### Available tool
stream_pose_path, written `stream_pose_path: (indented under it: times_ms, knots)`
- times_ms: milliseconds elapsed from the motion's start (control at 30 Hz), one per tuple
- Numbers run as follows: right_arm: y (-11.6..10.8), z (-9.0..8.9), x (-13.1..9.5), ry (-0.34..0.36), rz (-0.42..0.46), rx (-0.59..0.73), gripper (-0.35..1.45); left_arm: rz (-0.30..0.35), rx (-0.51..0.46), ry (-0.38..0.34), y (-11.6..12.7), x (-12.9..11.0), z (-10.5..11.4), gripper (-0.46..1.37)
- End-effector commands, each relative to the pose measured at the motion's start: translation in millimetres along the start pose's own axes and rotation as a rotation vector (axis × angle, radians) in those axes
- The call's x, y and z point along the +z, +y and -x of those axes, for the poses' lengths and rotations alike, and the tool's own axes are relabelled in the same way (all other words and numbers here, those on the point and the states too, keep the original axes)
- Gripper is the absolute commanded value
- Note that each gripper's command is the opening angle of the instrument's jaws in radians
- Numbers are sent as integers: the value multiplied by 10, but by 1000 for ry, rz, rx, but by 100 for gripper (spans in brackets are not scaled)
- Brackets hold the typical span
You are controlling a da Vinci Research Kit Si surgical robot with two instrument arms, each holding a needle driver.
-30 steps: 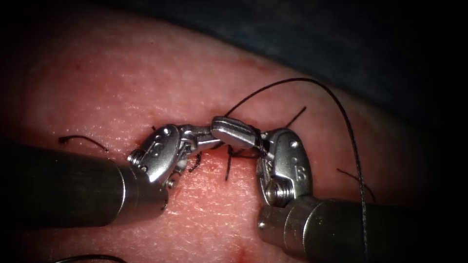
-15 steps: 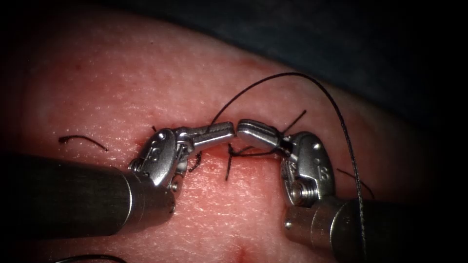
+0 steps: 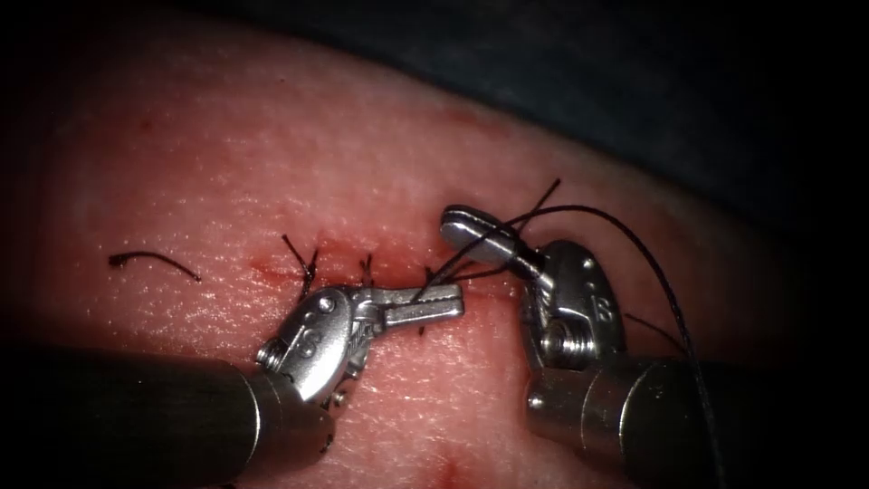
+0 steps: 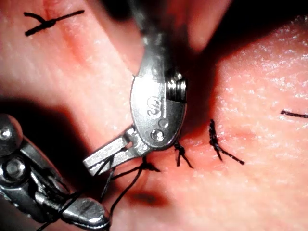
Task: Wound Closure
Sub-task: Wrap the suture a single time counter clockwise around the right gripper, then grab the short end of the suture
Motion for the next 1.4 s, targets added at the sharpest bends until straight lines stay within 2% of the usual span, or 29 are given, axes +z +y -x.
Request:
stream_pose_path:
  times_ms: [33,100,167,267,367,433,500,567,667,833,967,1167,1400]
  knots:
    - [0,-2,3,-3,39,60,-35,1,-1,-3,-2,0,0,-35]
    - [-1,-1,4,-28,84,102,-35,6,-1,-3,-2,1,0,-35]
    - [-2,1,3,-84,187,135,-35,11,-2,-8,-3,3,-1,-35]
    - [-4,3,0,-148,305,106,-31,15,-3,-23,-4,6,-2,-35]
    - [-5,5,-2,-164,301,143,-25,23,-2,-26,-4,7,-1,-35]
    - [-6,7,-2,-158,310,158,13,30,-2,-32,-4,9,0,-35]
    - [-7,8,-1,-154,314,163,64,32,-2,-38,-5,10,1,-35]
    - [-10,9,1,-153,316,163,84,33,-3,-38,-5,11,1,-35]
    - [-14,12,5,-149,322,163,100,42,-3,-41,-6,13,2,-35]
    - [-22,20,14,-142,330,160,108,82,-7,-60,-7,18,3,-35]
    - [-24,20,14,-117,366,147,100,115,-17,-61,-8,19,2,-35]
    - [-19,11,4,-81,426,96,96,138,-19,-73,-10,20,2,-35]
    - [-18,3,-12,-45,494,24,101,140,-13,-95,-17,30,5,-35]
